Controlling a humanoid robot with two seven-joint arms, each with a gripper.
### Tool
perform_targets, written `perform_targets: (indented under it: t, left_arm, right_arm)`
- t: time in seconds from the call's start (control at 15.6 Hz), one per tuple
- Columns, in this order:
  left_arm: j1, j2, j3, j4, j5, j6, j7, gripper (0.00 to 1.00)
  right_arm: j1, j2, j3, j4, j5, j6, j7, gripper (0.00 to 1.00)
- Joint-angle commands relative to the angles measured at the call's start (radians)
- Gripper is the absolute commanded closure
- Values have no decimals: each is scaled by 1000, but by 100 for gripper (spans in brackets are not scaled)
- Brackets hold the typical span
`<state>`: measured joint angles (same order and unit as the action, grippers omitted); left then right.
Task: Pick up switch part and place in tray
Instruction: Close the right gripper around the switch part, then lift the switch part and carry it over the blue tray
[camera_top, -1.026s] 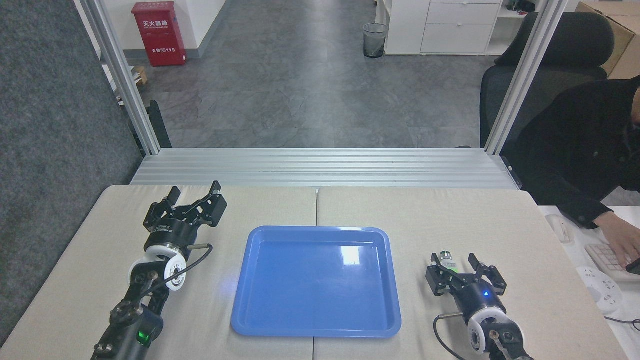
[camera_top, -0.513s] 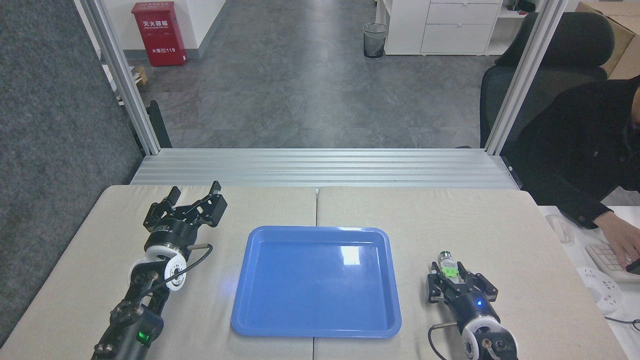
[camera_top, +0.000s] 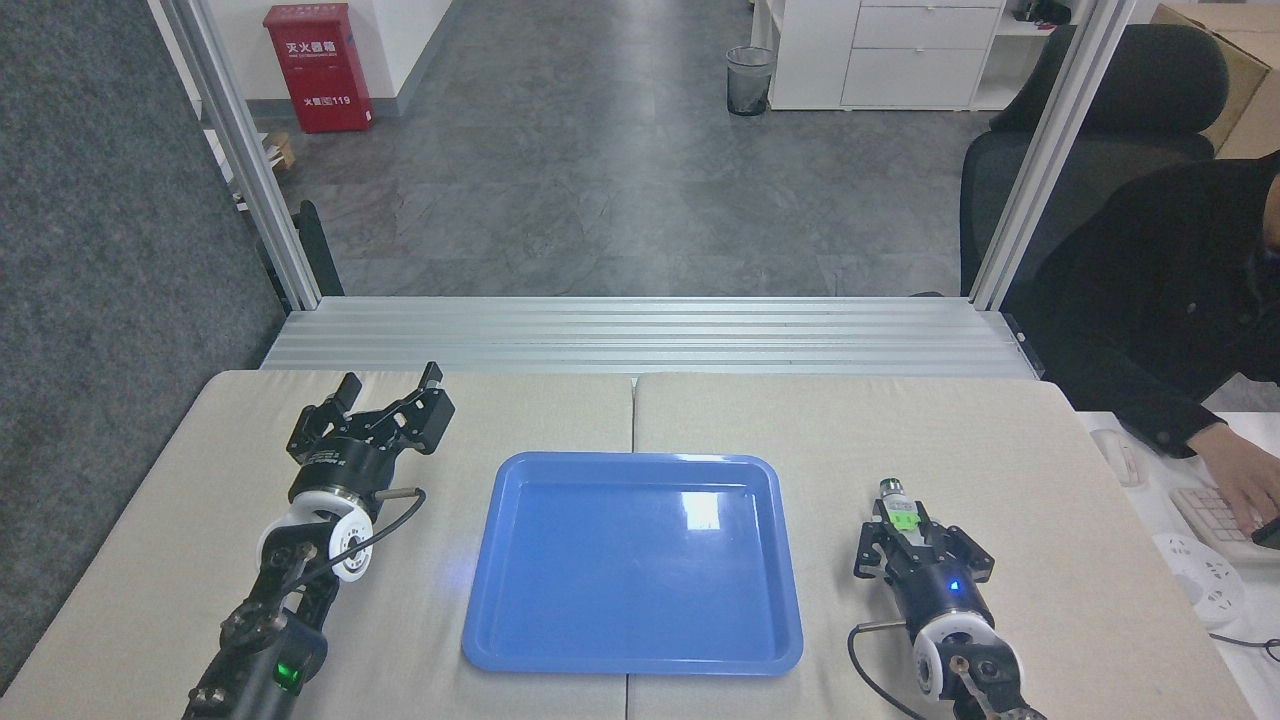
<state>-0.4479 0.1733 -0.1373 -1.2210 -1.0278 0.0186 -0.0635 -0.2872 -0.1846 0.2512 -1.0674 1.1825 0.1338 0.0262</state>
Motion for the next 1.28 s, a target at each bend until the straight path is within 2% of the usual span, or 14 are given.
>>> perform_targets:
  t: [0.0, 0.13, 0.19, 0.32, 0.45, 0.83, 1.03, 1.09, 1.15, 1.22]
  left_arm:
    - [0, 0, 1, 0, 0, 0, 1, 0]
    - [0, 0, -1, 0, 0, 0, 1, 0]
    - [0, 0, -1, 0, 0, 0, 1, 0]
    - [0, 0, 1, 0, 0, 0, 1, 0]
    - [0, 0, 1, 0, 0, 0, 1, 0]
    - [0, 0, 1, 0, 0, 0, 1, 0]
    - [0, 0, -1, 0, 0, 0, 1, 0]
    - [0, 0, -1, 0, 0, 0, 1, 0]
    - [0, 0, -1, 0, 0, 0, 1, 0]
    - [0, 0, 1, 0, 0, 0, 1, 0]
  right_arm:
    - [-39, 187, 150, -207, 38, 61, 26, 100]
    - [-27, 275, 252, -215, 141, 66, 31, 100]
    - [-15, 292, 299, -213, 158, 69, 29, 100]
    - [-6, 294, 374, -197, 138, 120, 27, 100]
    - [-4, 292, 390, -190, 85, 132, 29, 100]
    - [-4, 290, 462, 10, 59, 132, 31, 100]
    - [-4, 290, 461, 30, 34, 133, 31, 100]
    - [-7, 290, 455, 29, 34, 133, 31, 89]
    - [-13, 292, 450, 27, 34, 139, 21, 54]
    - [-16, 295, 441, 21, 29, 154, 17, 27]
